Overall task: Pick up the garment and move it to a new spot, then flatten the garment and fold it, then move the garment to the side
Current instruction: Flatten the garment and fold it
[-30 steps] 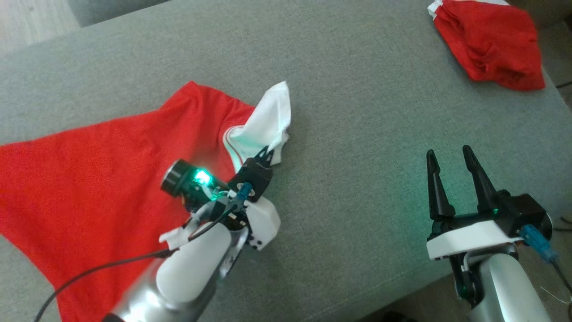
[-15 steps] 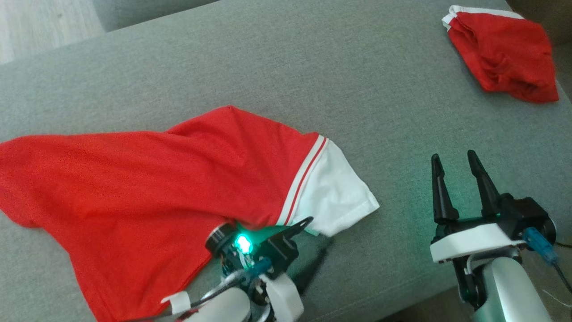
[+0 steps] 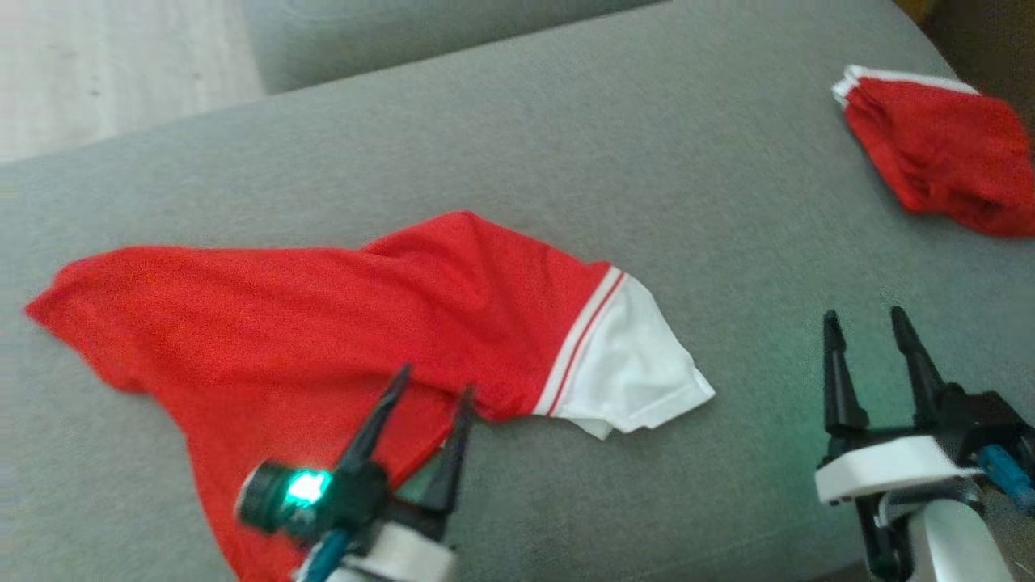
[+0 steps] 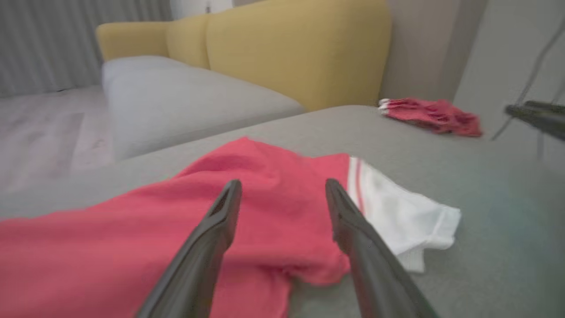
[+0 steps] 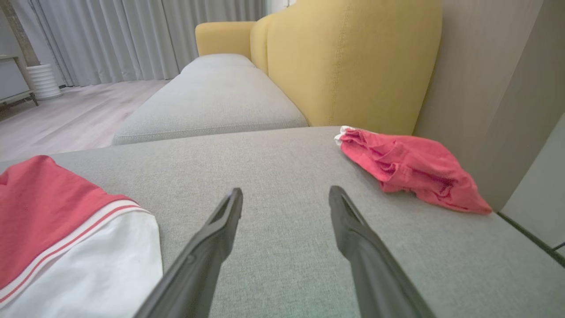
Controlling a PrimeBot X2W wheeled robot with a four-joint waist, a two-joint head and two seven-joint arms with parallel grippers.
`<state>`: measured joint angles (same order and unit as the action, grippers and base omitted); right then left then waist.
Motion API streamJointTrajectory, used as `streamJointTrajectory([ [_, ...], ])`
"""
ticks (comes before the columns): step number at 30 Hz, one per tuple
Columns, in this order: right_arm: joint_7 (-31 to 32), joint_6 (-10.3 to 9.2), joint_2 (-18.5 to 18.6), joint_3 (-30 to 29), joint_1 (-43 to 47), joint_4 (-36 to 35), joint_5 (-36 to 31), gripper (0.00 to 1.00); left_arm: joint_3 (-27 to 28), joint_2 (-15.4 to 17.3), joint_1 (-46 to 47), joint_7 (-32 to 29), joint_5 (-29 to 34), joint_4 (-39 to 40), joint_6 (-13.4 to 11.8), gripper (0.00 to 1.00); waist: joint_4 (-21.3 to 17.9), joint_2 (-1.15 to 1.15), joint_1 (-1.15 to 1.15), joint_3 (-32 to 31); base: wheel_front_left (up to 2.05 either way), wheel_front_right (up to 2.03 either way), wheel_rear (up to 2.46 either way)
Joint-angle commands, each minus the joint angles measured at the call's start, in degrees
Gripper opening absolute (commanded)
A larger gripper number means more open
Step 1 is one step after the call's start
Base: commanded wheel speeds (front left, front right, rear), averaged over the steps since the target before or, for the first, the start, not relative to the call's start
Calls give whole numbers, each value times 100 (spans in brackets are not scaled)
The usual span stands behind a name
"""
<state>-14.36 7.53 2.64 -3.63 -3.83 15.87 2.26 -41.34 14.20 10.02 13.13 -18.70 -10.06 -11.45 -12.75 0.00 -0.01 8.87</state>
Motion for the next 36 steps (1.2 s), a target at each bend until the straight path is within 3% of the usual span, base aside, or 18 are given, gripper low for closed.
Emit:
streamJointTrajectory([
  [1, -63, -4, 65, 75, -60, -225, -50, 100, 295, 108, -42, 89, -8, 240, -130, 100, 216, 0, 1, -197, 0, 0, 0],
  [5, -63, -4, 186, -114, 60, -280, -131, 100, 901, 257, -585, 177, -53, 402, -598, 100, 565, 0, 1, -393, 0, 0, 0],
  [9, -63, -4, 259, -146, 165, -243, -204, 100, 1504, 231, -1091, 184, 16, 574, -712, 100, 884, 0, 1, -564, 0, 0, 0],
  [15, -63, -4, 230, -141, 308, -35, -253, 100, 2242, 22, -1607, 185, 158, 487, -394, 100, 1254, 0, 1, -739, 0, 0, 0],
  [19, -63, -4, 160, -48, 464, 245, -301, 100, 2809, -264, -1826, 186, 373, 411, -37, 100, 1420, 0, 1, -868, 0, 0, 0],
  [28, -63, -4, 47, 90, 542, 411, -249, 100, 3481, -648, -1943, 186, 796, 332, 536, 100, 1400, 0, 1, -946, 0, 0, 0],
  [36, -63, -4, 29, 159, 508, 430, -174, 100, 3729, -837, -1976, 186, 1090, 198, 841, 100, 1279, 0, 1, -951, 0, 0, 0],
])
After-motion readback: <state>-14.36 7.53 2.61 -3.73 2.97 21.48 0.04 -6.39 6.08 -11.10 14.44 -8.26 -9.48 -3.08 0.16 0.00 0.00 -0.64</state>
